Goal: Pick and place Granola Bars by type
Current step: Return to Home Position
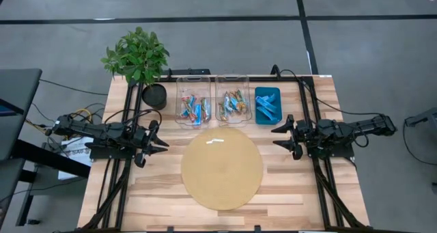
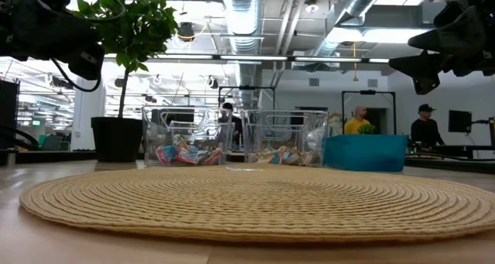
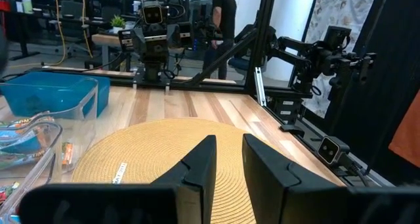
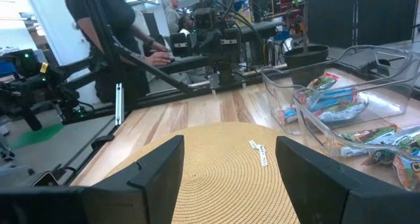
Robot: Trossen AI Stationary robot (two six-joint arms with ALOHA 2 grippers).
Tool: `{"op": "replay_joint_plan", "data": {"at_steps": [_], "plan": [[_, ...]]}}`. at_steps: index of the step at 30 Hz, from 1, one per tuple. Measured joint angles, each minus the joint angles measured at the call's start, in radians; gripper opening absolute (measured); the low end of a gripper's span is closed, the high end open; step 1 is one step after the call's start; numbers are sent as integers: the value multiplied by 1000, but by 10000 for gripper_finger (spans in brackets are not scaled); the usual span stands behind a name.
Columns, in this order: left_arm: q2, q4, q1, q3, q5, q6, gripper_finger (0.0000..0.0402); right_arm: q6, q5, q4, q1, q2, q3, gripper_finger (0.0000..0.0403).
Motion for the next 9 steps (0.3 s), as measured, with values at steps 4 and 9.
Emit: {"op": "replay_joint_plan", "data": {"at_steps": [4, 9], "plan": [[0, 0, 0, 0, 0, 11, 67, 0, 0, 0, 0, 0, 0, 235], [0, 0, 0, 0, 0, 4, 67, 0, 0, 0, 0, 0, 0, 235]]}}
